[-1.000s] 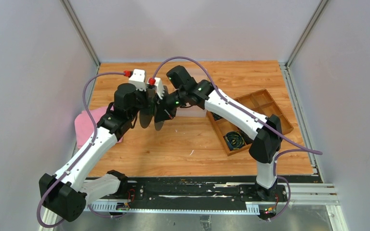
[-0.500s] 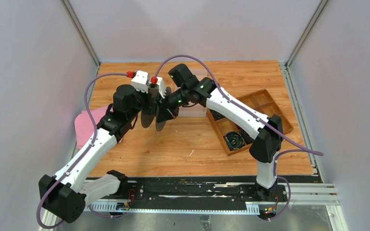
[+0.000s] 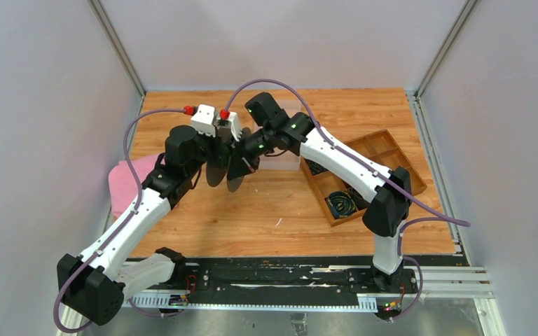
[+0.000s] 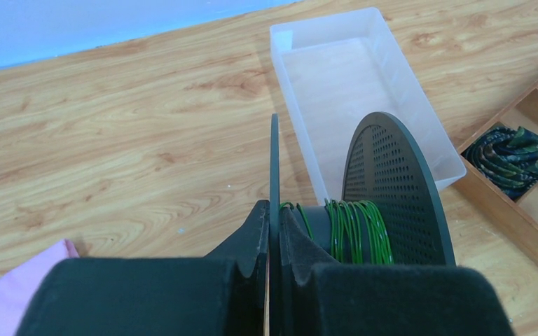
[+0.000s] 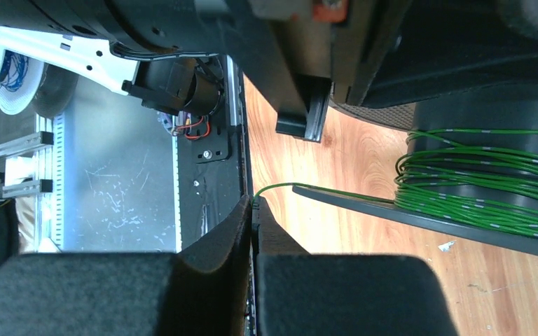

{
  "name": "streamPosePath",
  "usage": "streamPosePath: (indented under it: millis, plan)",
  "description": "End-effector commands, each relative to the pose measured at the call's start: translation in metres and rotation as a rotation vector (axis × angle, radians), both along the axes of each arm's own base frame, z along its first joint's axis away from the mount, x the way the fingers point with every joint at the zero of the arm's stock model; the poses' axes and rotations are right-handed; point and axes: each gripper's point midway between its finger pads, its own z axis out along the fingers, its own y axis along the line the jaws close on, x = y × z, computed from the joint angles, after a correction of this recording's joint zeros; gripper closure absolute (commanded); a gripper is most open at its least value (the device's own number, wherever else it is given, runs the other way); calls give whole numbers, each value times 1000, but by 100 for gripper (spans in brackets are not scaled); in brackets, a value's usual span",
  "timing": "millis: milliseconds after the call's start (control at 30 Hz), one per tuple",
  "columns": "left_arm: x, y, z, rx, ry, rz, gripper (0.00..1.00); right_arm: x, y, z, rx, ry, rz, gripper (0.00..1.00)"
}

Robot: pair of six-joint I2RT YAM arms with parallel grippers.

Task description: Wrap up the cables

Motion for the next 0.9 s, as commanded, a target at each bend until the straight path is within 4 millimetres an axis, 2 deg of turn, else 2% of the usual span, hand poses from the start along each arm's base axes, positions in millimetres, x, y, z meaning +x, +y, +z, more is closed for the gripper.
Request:
streamPosePath:
  millis: [0,400,600,867]
  plan:
    - [-13,-26,-9,25,-3,-148,100,-7,11,53,159,-19,16,99]
    - [-21,-36,-11,-27,9,-211,100,42,-5,63,169,-54,-159,99]
    - [-26,-41,-8,-17,-4,-257,100,47,-10,62,177,-71,-135,99]
    - [-32,-48,-8,-21,-15,-314,100,64,-29,60,201,-104,-113,99]
